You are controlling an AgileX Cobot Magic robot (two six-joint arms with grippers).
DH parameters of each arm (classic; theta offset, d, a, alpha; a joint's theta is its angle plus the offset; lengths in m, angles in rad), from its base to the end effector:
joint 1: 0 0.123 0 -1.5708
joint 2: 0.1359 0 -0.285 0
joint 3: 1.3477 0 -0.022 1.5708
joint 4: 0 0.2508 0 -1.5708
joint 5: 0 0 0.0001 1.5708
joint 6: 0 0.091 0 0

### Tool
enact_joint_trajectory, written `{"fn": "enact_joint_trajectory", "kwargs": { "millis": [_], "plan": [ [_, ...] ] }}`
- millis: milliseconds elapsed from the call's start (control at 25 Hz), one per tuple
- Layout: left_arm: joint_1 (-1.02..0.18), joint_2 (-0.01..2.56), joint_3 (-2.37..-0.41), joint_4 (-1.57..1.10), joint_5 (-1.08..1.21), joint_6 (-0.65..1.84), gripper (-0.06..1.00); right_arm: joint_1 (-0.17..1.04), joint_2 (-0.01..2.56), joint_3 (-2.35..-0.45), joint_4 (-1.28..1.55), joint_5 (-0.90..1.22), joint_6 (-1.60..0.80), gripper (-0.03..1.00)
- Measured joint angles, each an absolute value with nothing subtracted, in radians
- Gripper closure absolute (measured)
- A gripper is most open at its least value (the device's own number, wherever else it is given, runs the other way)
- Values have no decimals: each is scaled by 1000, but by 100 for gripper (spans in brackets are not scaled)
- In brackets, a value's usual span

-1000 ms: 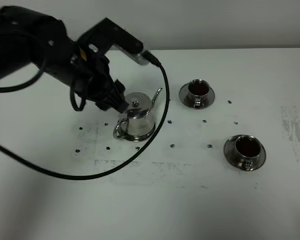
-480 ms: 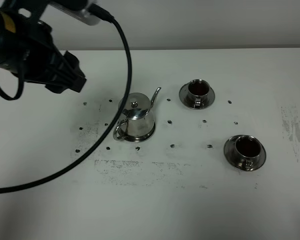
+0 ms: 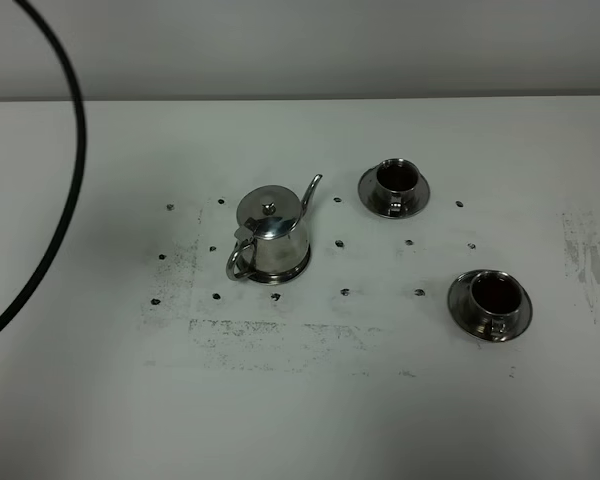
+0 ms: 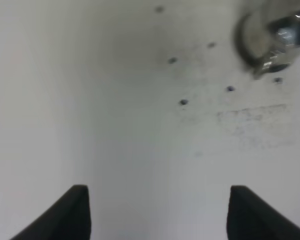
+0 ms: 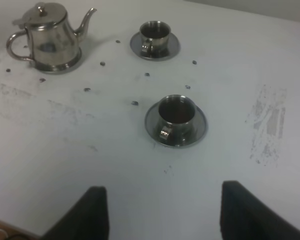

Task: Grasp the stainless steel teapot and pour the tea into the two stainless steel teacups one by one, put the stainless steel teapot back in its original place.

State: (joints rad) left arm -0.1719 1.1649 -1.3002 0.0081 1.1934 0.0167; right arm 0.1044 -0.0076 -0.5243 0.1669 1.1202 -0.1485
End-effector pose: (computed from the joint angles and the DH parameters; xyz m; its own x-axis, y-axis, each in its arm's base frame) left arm 0.2120 -0.0361 0.3993 -0.8098 0.1606 -0.5643 0.1828 0.9830 0.0173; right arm -0.0134 0.0123 0.2800 -0.4540 -0.1223 -0.8825 -0.2688 0.9632 0.0048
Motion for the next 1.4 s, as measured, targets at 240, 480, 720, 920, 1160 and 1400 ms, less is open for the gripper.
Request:
{"fn": "enact_joint_trajectory", "kwargs": {
  "millis": [240, 480, 720, 920, 1160, 1400],
  "plan": [
    [-43, 918, -989, -8, 1171, 9, 38, 104, -8, -524, 167, 1120, -148, 49],
    [-6, 667, -732, -14, 1083, -9, 38, 104, -8, -524, 167, 1120, -148, 49],
    [-6, 438, -556, 13, 1045, -32, 38, 104, -8, -524, 167, 1120, -148, 49],
    [-6, 302, -510, 25, 1068, -37, 38, 104, -8, -524, 167, 1120, -148, 49],
    [-6, 197, -508, 29, 1069, -37, 38, 104, -8, -524, 167, 1120, -148, 49],
    [-23, 148, -508, 30, 1069, -37, 38, 104, -8, -524, 167, 1120, -148, 49]
  ]
}}
